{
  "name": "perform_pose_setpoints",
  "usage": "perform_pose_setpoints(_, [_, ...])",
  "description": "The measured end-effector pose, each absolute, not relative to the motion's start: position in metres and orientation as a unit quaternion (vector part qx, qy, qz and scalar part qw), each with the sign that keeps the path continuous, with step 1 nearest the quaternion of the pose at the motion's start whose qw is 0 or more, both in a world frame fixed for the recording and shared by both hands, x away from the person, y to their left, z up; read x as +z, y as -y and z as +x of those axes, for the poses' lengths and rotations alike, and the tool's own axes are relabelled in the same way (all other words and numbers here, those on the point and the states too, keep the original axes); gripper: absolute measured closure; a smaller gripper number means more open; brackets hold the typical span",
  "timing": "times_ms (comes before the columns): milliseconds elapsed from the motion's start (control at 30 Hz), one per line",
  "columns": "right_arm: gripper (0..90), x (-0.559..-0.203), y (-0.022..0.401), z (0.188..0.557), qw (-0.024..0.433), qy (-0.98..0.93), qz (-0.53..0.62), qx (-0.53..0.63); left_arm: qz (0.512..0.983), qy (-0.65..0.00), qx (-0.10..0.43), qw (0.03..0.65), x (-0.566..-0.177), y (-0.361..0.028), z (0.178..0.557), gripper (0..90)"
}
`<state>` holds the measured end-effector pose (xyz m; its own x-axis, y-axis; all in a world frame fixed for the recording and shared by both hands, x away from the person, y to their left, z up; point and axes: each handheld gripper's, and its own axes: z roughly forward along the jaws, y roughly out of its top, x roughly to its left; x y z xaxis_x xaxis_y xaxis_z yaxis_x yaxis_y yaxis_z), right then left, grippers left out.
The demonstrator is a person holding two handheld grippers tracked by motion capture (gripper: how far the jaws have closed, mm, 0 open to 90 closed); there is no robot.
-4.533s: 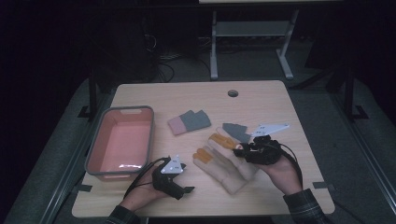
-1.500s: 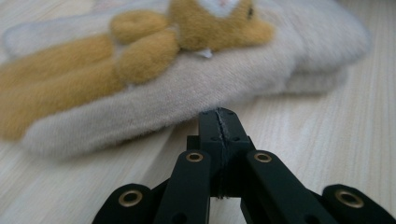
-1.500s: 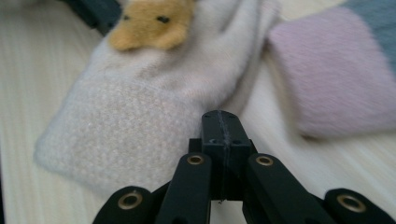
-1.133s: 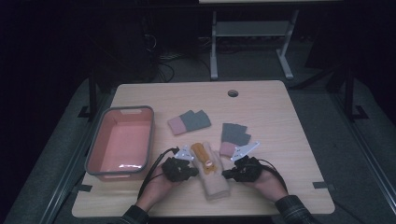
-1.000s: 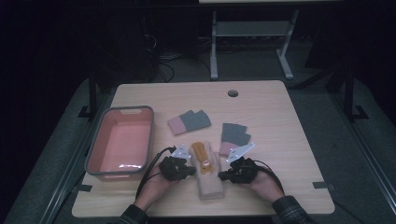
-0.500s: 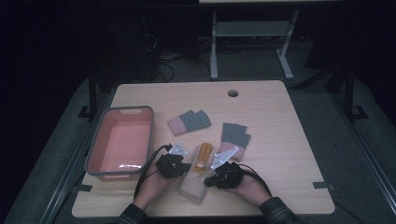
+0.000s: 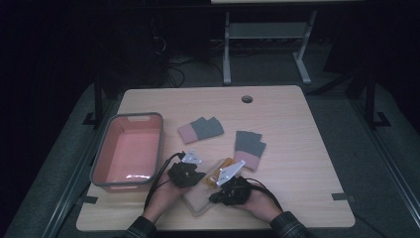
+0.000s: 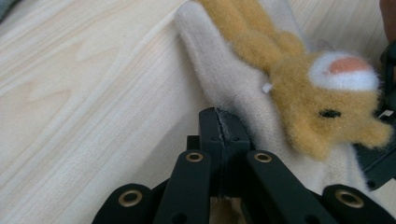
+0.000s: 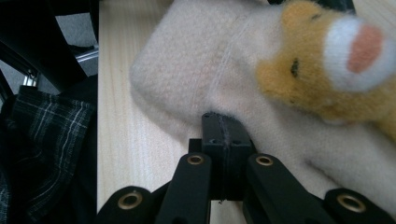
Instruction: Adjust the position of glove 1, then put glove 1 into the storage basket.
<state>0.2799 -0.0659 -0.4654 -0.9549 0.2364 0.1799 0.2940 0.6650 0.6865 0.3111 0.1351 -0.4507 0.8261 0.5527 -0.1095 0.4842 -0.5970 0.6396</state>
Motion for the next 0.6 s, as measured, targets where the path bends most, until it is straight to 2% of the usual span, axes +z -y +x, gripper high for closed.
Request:
perform_pose_setpoints(133, [89.9,-0.459,0.072,0.277,0.041,0.907,-0.160,-0.388,0.888,-0.297,0.058,0.347,-0.445,-0.137,0.308,86.8])
perform_pose_setpoints(233, [86.0,-0.455,0.079,0.278,0.036,0.902,-0.170,-0.396,0.885,-0.302,0.063,0.350,-0.440,-0.140,0.306,82.8])
perform_pose_setpoints(433, [68.4,-0.450,0.101,0.281,0.011,0.893,-0.202,-0.402,0.880,-0.312,0.070,0.351,-0.428,-0.149,0.300,61.8])
perform_pose_setpoints(600, [50.6,-0.448,0.127,0.284,-0.022,0.881,-0.245,-0.403,0.873,-0.322,0.067,0.361,-0.420,-0.157,0.296,49.0])
